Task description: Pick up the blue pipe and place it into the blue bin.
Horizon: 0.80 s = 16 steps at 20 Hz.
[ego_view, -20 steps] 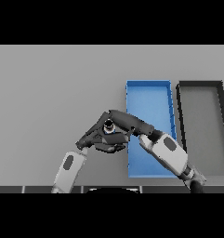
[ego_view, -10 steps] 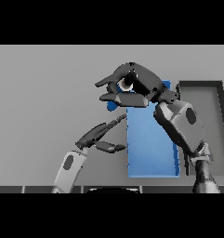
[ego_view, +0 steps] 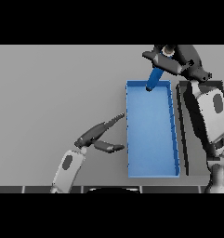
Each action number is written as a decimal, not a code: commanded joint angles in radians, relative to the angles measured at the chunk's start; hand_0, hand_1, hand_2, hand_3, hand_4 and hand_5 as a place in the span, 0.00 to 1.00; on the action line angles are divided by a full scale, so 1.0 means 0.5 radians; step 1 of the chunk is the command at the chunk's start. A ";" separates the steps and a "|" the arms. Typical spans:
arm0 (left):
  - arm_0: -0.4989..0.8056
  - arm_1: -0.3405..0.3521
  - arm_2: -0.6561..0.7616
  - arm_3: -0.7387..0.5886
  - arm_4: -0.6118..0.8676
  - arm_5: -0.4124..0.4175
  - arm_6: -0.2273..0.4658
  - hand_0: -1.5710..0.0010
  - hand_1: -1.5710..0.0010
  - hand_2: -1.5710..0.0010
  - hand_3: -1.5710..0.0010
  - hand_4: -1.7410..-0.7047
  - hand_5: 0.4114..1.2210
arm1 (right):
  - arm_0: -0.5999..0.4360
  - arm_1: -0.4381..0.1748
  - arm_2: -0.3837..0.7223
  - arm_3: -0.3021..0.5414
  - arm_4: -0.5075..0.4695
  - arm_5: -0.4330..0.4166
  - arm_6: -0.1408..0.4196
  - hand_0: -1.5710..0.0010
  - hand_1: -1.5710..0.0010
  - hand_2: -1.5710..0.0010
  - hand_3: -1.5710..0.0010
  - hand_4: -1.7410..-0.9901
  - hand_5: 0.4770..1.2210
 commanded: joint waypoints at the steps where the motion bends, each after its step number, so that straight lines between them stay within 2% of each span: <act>1: -0.006 -0.001 -0.007 0.012 -0.012 0.001 0.016 1.00 1.00 1.00 1.00 0.84 0.01 | 0.068 -0.013 0.006 -0.023 0.010 -0.025 0.013 0.00 0.00 0.00 0.00 0.00 1.00; 4: 0.023 -0.014 -0.034 0.014 -0.019 0.002 -0.031 1.00 1.00 1.00 1.00 0.84 0.01 | 0.317 -0.060 0.013 -0.068 0.020 -0.042 0.027 0.00 0.00 0.00 0.00 0.00 1.00; 7: 0.049 -0.012 -0.025 -0.012 0.013 -0.009 -0.025 1.00 1.00 1.00 1.00 0.83 0.01 | 0.577 -0.105 0.034 -0.197 0.022 -0.104 0.090 0.00 0.00 0.00 0.00 0.00 1.00; 11: 0.049 -0.014 -0.026 -0.010 0.004 -0.002 0.019 1.00 1.00 1.00 1.00 0.83 0.02 | 0.831 -0.145 0.078 -0.324 0.050 -0.273 0.241 0.00 0.00 0.00 0.00 0.00 1.00; 13: 0.080 0.001 -0.033 -0.031 0.009 -0.011 -0.011 1.00 1.00 1.00 1.00 0.83 0.02 | 0.947 -0.161 0.141 -0.411 0.128 -0.428 0.353 0.00 0.00 0.00 0.00 0.00 1.00; 14: 0.102 -0.009 -0.053 -0.040 0.004 -0.011 -0.020 1.00 1.00 1.00 1.00 0.82 0.01 | 0.990 -0.174 0.174 -0.440 0.173 -0.489 0.387 0.00 0.00 0.00 0.04 0.00 1.00; 15: 0.089 -0.006 -0.042 -0.040 0.010 -0.012 -0.011 1.00 1.00 1.00 1.00 0.82 0.01 | 1.016 -0.188 0.225 -0.420 0.179 -0.550 0.388 0.00 0.00 0.00 0.03 0.00 1.00; 16: 0.100 -0.011 -0.055 -0.063 0.008 -0.011 -0.006 1.00 1.00 1.00 1.00 0.82 0.01 | 1.048 -0.199 0.275 -0.423 0.194 -0.608 0.388 0.00 0.00 0.00 0.20 0.00 1.00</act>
